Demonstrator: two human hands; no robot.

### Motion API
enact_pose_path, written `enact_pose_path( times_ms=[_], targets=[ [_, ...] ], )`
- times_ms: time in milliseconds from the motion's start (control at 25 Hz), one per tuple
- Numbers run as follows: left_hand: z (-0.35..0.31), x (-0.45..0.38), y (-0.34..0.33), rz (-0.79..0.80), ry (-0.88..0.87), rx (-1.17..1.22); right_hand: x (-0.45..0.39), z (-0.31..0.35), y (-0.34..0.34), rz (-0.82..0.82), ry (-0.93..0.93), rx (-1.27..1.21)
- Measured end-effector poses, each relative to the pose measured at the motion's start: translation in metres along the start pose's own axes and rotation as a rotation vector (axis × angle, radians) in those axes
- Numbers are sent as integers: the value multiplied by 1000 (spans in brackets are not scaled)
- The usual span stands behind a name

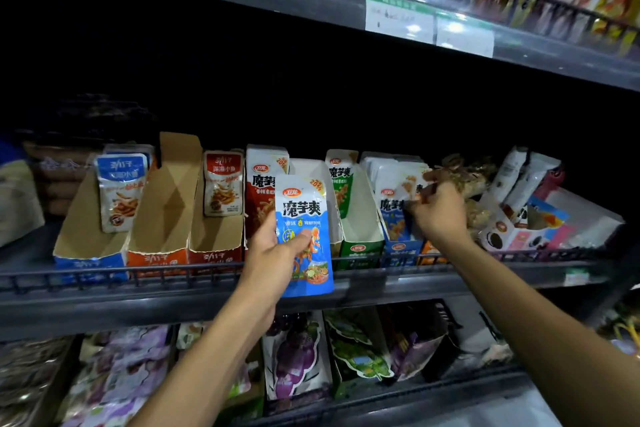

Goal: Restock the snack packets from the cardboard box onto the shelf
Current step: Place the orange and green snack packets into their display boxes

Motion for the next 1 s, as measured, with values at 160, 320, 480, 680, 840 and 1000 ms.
enact_pose_path(
  times_ms=[160, 320, 480, 680, 840, 1000],
  targets=[
    [-2, -2, 2, 4, -3, -18, 30, 18, 1, -28, 461, 466],
    [1, -2, 0, 6, 1, -24, 42, 6, -14, 606, 490, 725],
    [5, 1, -4, 14, 22, -19, 37, 4, -22, 729, 381, 742],
    [3, 2, -5, 12, 31, -17, 44, -2, -27, 629, 495, 738],
    [0, 5, -6, 36, 32, -40, 45, 2, -20, 491, 533, 695],
    [0, 3, -8, 92, 9, -109, 53, 31, 3, 169, 558, 382]
  ],
)
Point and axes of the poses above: each hand's wrist, its own x-axis away from the middle knuckle, its own y-axis out of the back of the hand, z = x × y, the point moved 4 cm from there along -x, towards the middle knuckle, and after that the axes turned 4 degrees about x, right-handed, at the moved point
